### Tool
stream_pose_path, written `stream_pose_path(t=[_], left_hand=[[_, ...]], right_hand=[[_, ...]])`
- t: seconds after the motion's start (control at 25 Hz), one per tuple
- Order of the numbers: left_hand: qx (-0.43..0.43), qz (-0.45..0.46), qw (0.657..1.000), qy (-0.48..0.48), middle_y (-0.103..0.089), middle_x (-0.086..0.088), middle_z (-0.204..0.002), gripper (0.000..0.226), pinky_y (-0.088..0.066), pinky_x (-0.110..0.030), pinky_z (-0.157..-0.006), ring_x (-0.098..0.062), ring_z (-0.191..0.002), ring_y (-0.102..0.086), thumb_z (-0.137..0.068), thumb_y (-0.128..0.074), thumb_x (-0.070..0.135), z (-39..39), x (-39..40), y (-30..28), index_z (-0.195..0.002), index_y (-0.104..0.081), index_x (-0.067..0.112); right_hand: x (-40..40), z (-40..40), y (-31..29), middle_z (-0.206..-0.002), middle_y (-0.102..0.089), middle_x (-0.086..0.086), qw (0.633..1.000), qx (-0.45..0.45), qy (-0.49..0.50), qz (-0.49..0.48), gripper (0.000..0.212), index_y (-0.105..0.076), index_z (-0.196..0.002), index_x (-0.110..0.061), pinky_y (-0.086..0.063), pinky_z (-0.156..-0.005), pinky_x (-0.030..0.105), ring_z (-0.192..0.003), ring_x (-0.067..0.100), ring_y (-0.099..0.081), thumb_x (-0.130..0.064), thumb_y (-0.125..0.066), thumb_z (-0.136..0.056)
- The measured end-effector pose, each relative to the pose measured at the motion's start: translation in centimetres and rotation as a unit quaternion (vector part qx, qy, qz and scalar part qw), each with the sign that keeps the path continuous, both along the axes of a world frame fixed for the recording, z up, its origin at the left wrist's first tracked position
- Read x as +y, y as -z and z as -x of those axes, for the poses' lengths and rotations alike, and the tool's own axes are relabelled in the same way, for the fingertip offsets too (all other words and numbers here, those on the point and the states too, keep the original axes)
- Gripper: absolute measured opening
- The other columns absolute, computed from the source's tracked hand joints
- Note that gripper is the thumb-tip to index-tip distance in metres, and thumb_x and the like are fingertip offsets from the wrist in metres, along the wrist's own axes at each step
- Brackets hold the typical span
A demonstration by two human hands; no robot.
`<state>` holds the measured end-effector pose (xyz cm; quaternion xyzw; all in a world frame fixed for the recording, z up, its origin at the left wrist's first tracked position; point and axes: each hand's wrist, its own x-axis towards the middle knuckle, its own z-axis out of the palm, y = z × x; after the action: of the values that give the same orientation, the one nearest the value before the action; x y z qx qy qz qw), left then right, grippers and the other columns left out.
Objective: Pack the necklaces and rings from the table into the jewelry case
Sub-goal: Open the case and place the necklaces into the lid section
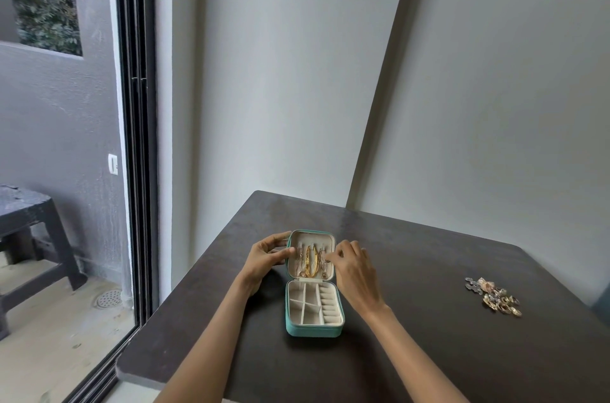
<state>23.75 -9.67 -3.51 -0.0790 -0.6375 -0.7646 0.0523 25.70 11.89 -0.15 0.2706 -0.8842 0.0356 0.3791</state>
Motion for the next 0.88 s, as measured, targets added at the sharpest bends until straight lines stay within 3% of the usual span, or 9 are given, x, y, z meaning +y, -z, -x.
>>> stream_pose_path(t=[0.12,0.24,0.6,0.88], left_hand=[[-0.004,-0.009,1.000,-0.004,-0.072,-0.006,-0.099,0.052,-0.048,-0.038,-0.088,-0.017,-0.090,-0.064,-0.063,-0.078,0.021,-0.2,0.2,-0.1,-0.114,-0.067,0.015],[-0.006,-0.013,1.000,-0.005,-0.072,-0.007,-0.101,0.052,-0.047,-0.039,-0.089,-0.017,-0.090,-0.065,-0.064,-0.078,0.021,-0.3,0.2,-0.1,-0.114,-0.067,0.016],[-0.002,0.003,1.000,-0.008,-0.071,-0.009,-0.104,0.040,-0.047,-0.041,-0.091,-0.019,-0.093,-0.064,-0.076,-0.074,0.008,-0.3,0.2,-0.2,-0.114,-0.067,0.017],[-0.004,0.005,1.000,-0.007,-0.071,-0.012,-0.105,0.048,-0.047,-0.044,-0.093,-0.020,-0.092,-0.064,-0.068,-0.077,0.018,-0.3,0.2,-0.2,-0.115,-0.067,0.015]], right_hand=[[0.2,-0.6,1.1,-0.075,-0.051,-0.006,1.000,0.012,-0.016,0.007,0.041,-0.071,-0.094,-0.027,-0.047,-0.055,0.025,-0.073,0.012,-0.040,0.002,-0.067,-0.067],[0.2,-0.8,1.5,-0.075,-0.053,-0.007,1.000,0.014,-0.009,0.026,0.035,-0.071,-0.090,-0.026,-0.049,-0.056,0.025,-0.073,0.012,-0.042,0.000,-0.063,-0.067],[0.4,-0.5,2.1,-0.076,-0.054,-0.007,1.000,-0.003,-0.020,0.024,0.034,-0.071,-0.080,-0.028,-0.048,-0.059,0.025,-0.077,0.011,-0.037,0.000,-0.077,-0.061],[0.4,-0.7,2.6,-0.077,-0.054,-0.008,0.998,0.017,-0.011,0.056,0.032,-0.070,-0.087,-0.028,-0.047,-0.057,0.023,-0.076,0.011,-0.038,-0.006,-0.049,-0.076]])
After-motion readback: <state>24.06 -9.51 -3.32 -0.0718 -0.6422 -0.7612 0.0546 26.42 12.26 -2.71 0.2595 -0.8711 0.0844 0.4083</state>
